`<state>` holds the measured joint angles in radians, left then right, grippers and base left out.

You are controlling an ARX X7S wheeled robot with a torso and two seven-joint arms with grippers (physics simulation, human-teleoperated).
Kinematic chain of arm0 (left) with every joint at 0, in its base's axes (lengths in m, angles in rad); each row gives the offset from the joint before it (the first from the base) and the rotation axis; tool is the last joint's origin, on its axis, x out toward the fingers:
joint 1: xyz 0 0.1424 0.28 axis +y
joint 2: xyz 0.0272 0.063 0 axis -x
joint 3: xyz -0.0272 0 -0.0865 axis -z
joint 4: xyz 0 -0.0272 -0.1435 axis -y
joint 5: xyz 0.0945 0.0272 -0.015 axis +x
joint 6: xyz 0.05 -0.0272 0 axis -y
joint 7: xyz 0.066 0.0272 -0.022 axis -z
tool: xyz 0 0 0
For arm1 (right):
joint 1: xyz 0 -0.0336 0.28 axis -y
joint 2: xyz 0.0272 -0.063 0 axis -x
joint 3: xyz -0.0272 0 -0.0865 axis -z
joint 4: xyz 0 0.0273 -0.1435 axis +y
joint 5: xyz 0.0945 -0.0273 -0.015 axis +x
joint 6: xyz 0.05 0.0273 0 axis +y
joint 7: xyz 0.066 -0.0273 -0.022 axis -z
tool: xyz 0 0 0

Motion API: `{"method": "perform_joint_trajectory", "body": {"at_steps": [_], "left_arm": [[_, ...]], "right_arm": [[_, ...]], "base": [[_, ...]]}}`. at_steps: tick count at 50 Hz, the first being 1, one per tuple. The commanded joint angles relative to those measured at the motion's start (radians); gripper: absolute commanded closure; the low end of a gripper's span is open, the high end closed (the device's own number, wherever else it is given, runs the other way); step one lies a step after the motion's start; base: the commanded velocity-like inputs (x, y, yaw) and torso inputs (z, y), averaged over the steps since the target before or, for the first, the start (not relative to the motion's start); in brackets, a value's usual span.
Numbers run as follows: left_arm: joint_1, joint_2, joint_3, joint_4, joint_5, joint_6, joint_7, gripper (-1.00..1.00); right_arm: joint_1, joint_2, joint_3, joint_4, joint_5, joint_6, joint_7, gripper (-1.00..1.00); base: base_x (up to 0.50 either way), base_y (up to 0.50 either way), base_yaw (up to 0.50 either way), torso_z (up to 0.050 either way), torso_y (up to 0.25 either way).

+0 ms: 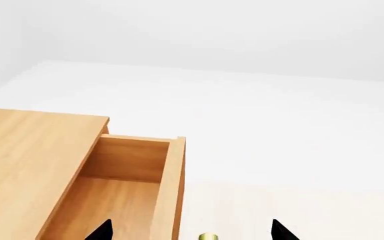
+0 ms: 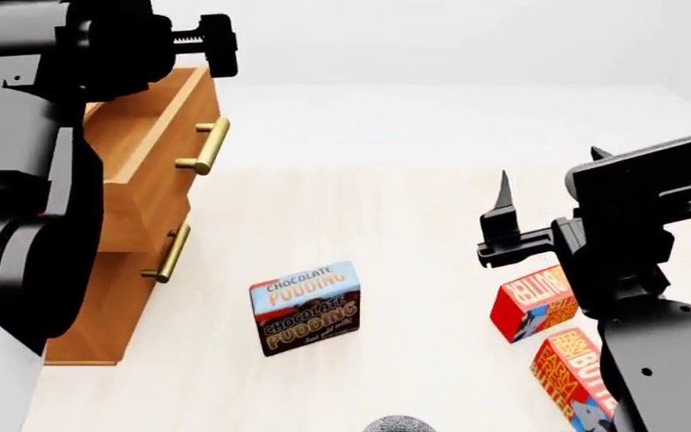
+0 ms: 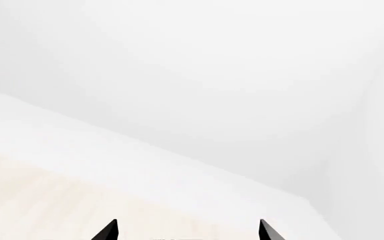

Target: Put the bowl in the top drawer of the cabinet.

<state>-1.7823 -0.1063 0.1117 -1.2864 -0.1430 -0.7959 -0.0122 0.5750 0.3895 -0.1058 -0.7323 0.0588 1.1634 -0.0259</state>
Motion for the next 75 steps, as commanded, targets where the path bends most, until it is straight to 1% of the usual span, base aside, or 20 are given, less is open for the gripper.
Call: {"method": "perform_joint_trajectory", "body": {"at_steps": [1,21,40,47,58,67,75], "left_arm": [[0.014,-0.01,-0.021,-0.021,0.043,0.012,0.001,-1.0],[0.078,-0.001,-0.155,-0.022,0.095,-0.012,-0.027,-1.0],[0.094,0.008,-0.198,-0.022,0.132,-0.024,-0.039,-1.0],[0.099,0.013,-0.23,-0.022,0.12,-0.038,-0.031,-1.0],[0.115,0.015,-0.34,-0.022,0.09,-0.093,-0.003,-1.0],[0.131,0.023,-0.386,-0.022,0.098,-0.107,0.016,-1.0],[0.145,0.044,-0.403,-0.022,0.108,-0.109,0.029,-1.0]], "right_arm": [[-0.007,0.004,-0.018,0.017,-0.004,-0.021,0.007,-1.0],[-0.027,0.011,-0.026,0.044,-0.006,-0.059,0.015,-1.0],[-0.05,0.02,-0.021,0.05,0.002,-0.082,0.012,-1.0],[-0.055,0.028,-0.035,0.057,-0.007,-0.09,0.019,-1.0],[-0.07,0.033,-0.033,0.069,-0.006,-0.106,0.021,-1.0],[-0.074,0.038,-0.035,0.064,-0.01,-0.098,0.027,-1.0],[-0.084,0.041,-0.018,0.054,-0.004,-0.093,0.028,-1.0]], "base": [[0.0,0.0,0.0,0.0,0.0],[0.0,0.0,0.0,0.0,0.0],[0.0,0.0,0.0,0.0,0.0],[0.0,0.0,0.0,0.0,0.0],[0.0,0.0,0.0,0.0,0.0],[0.0,0.0,0.0,0.0,0.0],[0.0,0.0,0.0,0.0,0.0]]}}
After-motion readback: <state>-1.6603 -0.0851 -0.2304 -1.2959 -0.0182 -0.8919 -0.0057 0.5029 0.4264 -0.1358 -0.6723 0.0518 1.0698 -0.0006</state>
